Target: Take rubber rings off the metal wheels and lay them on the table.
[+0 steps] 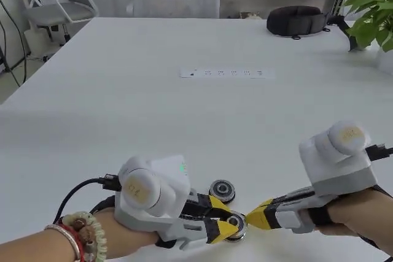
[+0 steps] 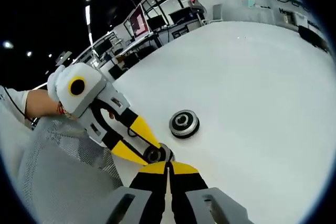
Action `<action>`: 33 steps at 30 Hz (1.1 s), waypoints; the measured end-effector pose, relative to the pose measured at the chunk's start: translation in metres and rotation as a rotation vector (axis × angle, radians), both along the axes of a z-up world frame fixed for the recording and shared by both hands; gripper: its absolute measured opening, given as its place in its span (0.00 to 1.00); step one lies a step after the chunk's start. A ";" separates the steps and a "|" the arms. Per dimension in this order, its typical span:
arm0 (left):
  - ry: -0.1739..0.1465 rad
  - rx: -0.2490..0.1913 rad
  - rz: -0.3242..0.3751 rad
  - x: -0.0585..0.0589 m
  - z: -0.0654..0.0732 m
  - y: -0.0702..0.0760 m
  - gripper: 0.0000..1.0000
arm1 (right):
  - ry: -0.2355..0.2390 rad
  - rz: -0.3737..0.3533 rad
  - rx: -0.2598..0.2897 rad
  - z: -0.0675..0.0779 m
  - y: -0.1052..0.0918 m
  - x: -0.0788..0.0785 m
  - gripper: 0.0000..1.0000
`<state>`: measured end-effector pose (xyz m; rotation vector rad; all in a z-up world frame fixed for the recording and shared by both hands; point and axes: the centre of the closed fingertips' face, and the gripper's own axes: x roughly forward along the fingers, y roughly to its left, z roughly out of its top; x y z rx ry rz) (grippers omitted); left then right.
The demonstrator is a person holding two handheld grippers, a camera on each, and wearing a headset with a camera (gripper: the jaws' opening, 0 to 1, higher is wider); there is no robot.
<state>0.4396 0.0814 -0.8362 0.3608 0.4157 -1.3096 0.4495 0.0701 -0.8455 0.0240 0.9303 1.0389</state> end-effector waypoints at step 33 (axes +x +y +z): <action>-0.009 0.000 -0.018 0.000 0.000 0.001 0.07 | 0.049 -0.006 0.040 0.009 0.012 -0.009 0.00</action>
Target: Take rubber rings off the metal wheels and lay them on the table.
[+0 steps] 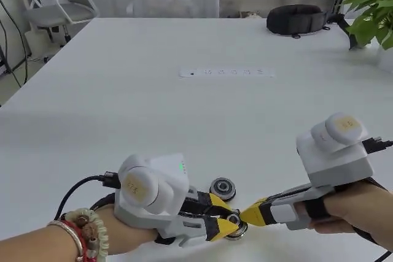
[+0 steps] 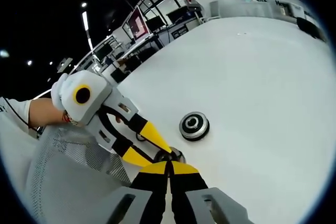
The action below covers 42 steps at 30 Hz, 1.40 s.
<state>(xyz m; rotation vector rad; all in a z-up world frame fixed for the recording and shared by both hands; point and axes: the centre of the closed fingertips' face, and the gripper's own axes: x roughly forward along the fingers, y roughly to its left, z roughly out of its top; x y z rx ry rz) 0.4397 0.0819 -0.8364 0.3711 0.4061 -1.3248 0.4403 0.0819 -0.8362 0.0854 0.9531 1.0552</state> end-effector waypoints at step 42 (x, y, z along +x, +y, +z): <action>0.065 0.019 0.005 -0.002 0.001 0.004 0.07 | 0.006 0.003 -0.019 -0.004 0.004 0.001 0.00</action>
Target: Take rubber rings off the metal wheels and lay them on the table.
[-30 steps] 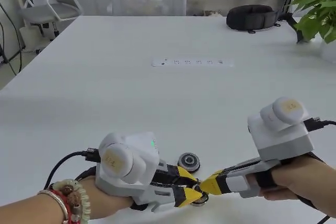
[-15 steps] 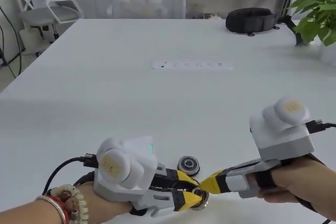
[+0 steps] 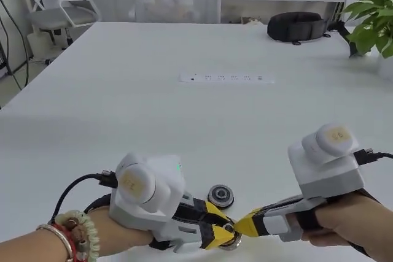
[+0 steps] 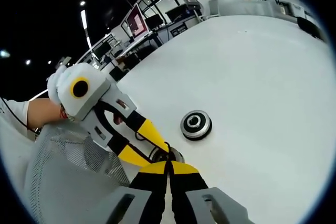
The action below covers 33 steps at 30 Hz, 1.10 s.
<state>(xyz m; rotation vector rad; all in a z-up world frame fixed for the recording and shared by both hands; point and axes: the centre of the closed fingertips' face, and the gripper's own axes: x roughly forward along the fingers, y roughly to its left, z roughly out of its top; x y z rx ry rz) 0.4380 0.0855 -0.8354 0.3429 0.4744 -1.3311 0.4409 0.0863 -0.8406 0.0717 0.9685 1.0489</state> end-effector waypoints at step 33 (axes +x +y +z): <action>0.058 0.056 -0.012 -0.010 0.030 0.006 0.25 | -0.056 0.043 -0.005 0.006 0.002 -0.005 0.00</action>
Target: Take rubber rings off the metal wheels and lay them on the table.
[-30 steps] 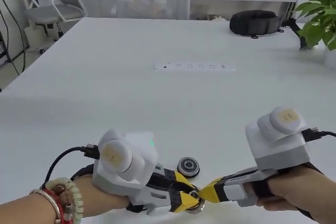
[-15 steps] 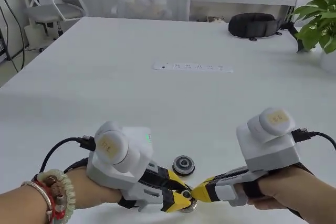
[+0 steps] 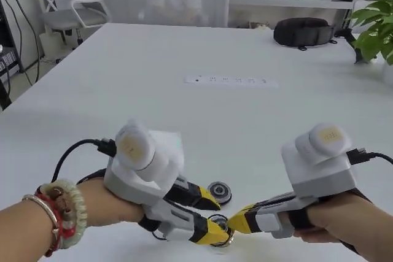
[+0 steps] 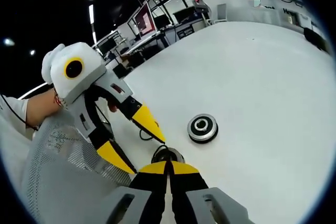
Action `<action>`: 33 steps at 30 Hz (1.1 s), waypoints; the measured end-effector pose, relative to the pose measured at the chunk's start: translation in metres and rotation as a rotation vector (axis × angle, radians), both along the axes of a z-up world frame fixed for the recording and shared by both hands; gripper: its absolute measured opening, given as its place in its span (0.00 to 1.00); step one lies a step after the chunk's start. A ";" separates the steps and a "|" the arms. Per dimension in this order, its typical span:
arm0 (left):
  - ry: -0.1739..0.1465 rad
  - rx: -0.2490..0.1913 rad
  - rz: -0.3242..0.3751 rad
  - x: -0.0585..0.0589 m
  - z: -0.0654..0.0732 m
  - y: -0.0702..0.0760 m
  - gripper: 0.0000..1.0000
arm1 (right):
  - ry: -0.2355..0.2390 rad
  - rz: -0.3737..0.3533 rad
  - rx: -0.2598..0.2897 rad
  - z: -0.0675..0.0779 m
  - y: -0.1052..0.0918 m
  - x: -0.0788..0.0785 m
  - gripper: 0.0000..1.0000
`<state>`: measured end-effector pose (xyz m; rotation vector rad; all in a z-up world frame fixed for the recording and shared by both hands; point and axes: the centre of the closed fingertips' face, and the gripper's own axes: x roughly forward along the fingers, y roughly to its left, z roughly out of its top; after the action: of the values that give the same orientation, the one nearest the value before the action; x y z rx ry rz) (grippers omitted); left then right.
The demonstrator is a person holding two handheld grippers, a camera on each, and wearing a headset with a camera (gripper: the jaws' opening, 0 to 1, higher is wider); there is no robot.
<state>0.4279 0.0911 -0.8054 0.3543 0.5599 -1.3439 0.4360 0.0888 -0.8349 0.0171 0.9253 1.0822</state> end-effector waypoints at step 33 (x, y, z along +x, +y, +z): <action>-0.172 0.012 0.063 -0.017 0.068 0.061 0.60 | 0.018 -0.020 0.035 0.004 -0.009 0.000 0.00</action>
<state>0.4109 0.1521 -0.7375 0.4540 0.4323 -1.2364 0.4362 0.0796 -0.8306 0.0653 0.9202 1.0813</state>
